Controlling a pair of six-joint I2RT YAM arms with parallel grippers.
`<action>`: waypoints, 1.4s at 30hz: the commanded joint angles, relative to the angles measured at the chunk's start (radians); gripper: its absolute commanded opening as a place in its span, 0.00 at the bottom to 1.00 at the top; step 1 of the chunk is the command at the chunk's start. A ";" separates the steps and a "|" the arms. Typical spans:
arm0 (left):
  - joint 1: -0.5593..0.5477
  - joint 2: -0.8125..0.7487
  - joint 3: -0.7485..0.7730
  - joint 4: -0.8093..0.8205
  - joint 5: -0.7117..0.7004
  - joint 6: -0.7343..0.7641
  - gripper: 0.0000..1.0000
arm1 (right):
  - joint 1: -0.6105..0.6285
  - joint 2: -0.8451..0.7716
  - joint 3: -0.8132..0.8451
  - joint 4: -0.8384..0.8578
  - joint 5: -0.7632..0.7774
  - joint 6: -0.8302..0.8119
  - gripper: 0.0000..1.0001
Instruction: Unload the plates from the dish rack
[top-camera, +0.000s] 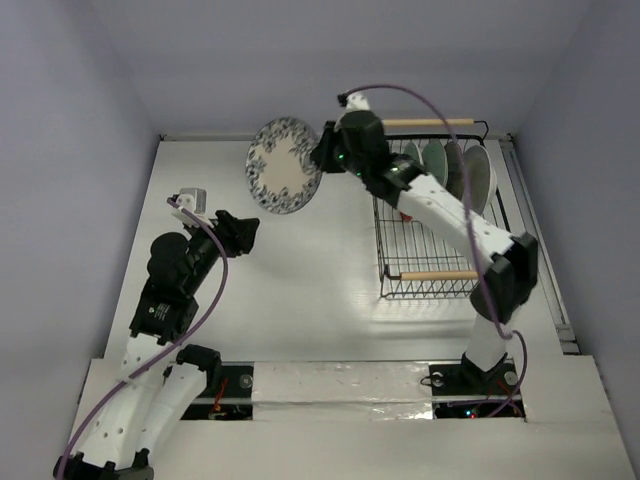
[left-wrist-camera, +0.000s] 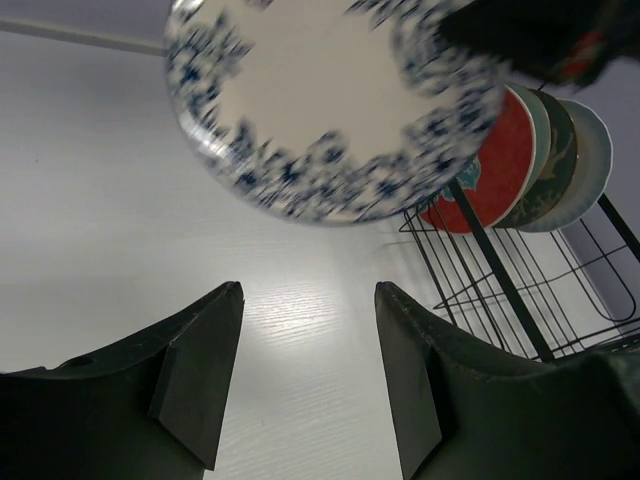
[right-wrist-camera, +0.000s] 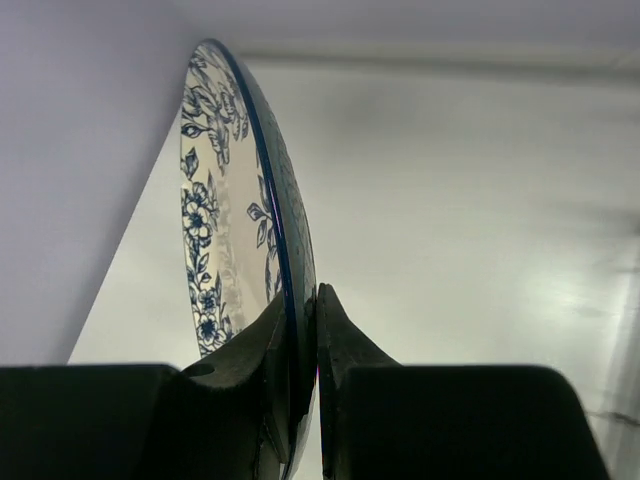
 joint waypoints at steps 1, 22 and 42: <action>-0.005 -0.023 0.038 0.009 -0.038 0.009 0.51 | 0.042 0.064 0.005 0.275 -0.180 0.210 0.00; -0.015 -0.039 0.026 0.018 -0.012 0.004 0.52 | 0.094 0.418 -0.130 0.465 -0.234 0.425 0.09; -0.015 -0.034 0.020 0.026 0.000 0.000 0.53 | 0.094 0.198 -0.336 0.410 -0.079 0.309 0.99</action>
